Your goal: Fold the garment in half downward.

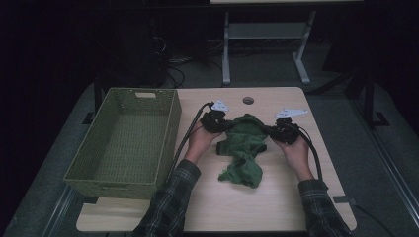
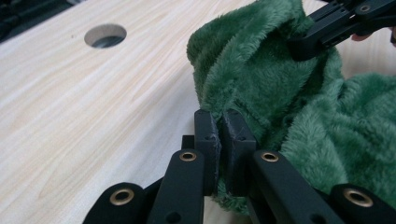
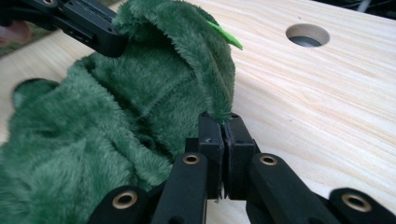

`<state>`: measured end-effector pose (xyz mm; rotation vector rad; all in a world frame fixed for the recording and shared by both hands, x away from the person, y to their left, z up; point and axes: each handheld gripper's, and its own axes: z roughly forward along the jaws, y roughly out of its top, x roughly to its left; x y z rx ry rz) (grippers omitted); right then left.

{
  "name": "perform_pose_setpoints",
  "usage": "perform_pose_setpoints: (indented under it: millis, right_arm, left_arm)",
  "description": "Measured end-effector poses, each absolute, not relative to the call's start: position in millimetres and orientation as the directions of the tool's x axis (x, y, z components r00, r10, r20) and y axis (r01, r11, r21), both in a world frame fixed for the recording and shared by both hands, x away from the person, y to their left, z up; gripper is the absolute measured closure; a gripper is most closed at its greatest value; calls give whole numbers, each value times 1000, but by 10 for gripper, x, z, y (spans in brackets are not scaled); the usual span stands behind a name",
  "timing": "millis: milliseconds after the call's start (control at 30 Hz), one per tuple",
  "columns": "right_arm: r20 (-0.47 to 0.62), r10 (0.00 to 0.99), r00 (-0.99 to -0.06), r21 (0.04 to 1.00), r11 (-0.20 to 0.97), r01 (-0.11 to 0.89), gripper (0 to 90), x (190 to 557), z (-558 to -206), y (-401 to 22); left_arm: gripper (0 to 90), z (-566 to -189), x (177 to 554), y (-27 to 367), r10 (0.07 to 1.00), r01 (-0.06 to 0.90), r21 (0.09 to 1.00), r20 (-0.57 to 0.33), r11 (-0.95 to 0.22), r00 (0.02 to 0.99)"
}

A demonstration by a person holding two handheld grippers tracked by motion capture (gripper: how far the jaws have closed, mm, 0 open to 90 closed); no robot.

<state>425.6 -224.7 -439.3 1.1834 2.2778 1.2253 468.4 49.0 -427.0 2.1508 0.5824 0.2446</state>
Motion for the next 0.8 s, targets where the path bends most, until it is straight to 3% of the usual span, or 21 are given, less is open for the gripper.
perform_pose_setpoints:
  millis: [800]
  right_arm:
    - [88, 693, -715, 852, 319, 415, 870, 3743, -4153, -2212]
  left_arm:
    - [849, -4030, 4074, 665, 452, 238, 871, -21, -431, 892]
